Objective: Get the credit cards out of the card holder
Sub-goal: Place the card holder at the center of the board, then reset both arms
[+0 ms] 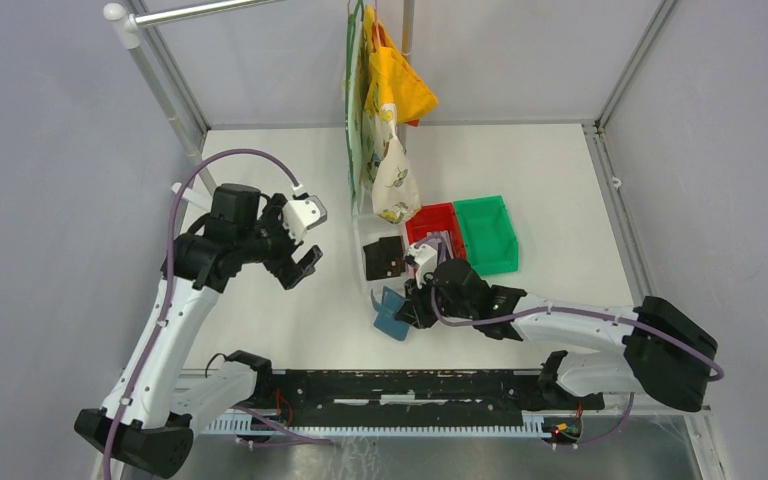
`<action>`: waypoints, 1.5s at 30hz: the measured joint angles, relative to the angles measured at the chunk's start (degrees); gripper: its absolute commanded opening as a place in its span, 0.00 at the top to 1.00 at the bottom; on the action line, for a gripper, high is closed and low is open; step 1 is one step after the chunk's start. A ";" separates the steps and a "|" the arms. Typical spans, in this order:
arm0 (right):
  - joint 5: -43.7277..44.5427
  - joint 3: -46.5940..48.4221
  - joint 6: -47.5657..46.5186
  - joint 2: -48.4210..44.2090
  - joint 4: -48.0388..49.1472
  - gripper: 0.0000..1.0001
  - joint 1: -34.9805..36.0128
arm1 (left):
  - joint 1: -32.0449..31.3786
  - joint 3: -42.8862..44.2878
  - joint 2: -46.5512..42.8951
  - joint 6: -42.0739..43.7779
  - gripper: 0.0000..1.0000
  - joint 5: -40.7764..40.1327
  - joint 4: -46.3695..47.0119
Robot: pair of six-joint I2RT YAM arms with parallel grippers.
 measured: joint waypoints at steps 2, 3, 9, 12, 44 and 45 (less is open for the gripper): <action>-2.12 -0.11 1.95 3.06 2.14 0.94 -0.87 | 0.31 -1.14 1.22 -1.29 0.00 -1.90 1.03; -2.84 -0.35 2.71 4.02 2.93 0.94 -1.20 | 0.66 -1.57 1.90 -1.73 0.00 -2.47 1.22; -8.44 -6.75 9.46 5.20 12.13 0.63 -4.07 | 2.84 -3.21 3.41 -2.67 0.00 -3.13 2.45; -9.70 -7.74 11.06 5.20 12.98 0.30 -4.17 | 2.91 -4.39 2.86 -2.67 0.00 -3.08 3.13; 29.64 11.85 -8.85 -7.80 -17.57 0.02 -42.99 | 20.31 -21.53 21.99 -18.03 0.00 2.40 45.79; 30.23 9.38 -8.81 -7.21 -15.34 0.02 -46.60 | 21.03 -22.18 23.30 -18.80 0.00 2.40 47.78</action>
